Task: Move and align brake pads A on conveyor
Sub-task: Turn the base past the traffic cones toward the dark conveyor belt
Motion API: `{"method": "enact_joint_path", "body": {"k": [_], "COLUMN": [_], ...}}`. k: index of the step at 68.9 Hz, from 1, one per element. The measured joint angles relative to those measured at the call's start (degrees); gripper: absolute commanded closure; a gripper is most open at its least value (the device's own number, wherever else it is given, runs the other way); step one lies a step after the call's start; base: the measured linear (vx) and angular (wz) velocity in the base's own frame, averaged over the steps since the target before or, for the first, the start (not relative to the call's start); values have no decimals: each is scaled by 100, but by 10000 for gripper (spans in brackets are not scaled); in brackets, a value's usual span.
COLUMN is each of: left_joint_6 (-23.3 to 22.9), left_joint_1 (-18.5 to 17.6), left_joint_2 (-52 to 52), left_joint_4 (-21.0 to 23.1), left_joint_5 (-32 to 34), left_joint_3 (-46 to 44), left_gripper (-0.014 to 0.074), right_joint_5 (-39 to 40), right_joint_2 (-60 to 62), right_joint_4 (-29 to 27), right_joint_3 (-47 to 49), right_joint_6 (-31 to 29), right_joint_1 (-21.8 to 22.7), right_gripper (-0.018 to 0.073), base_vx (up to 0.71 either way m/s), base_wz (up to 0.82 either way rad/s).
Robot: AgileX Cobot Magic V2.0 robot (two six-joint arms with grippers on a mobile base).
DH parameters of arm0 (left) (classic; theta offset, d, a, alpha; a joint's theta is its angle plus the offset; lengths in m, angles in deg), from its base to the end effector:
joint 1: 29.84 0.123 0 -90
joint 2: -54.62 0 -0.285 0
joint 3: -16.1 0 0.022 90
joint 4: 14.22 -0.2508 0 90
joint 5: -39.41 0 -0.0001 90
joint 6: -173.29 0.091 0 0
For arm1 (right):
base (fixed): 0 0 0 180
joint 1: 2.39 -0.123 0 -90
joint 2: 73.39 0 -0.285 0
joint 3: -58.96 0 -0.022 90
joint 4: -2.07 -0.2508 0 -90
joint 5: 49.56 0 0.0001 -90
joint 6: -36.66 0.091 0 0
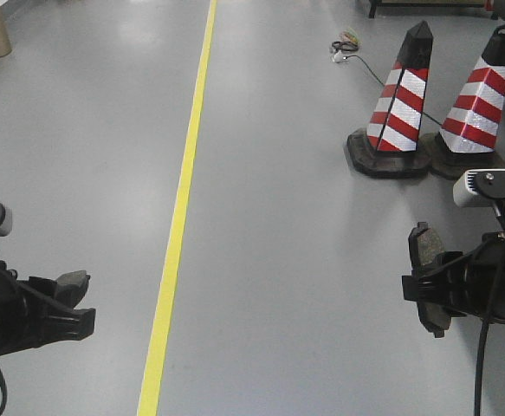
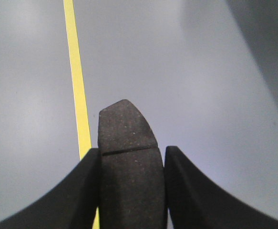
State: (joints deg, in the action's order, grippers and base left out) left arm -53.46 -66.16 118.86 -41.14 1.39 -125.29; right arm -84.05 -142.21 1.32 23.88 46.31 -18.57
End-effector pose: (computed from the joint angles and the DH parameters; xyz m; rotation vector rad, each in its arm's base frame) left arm 0.1635 -0.0887 0.2806 0.1049 2.3659 -0.1763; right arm 0.1978 0.0581 0.2818 -0.1286 2.4238 0.2197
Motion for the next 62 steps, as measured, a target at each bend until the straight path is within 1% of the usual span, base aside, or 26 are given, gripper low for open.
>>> {"method": "enact_joint_path", "body": {"k": [62], "left_joint_6": [0], "left_joint_1": [0], "left_joint_2": [0], "left_joint_4": [0], "left_joint_5": [0], "left_joint_3": [0], "left_gripper": [524], "right_joint_5": [0], "right_joint_2": [0], "right_joint_4": [0], "right_joint_3": [0], "right_joint_6": [0], "right_joint_1": [0], "right_gripper": [500], "base_vx": [58], "base_wz": [-1]}}
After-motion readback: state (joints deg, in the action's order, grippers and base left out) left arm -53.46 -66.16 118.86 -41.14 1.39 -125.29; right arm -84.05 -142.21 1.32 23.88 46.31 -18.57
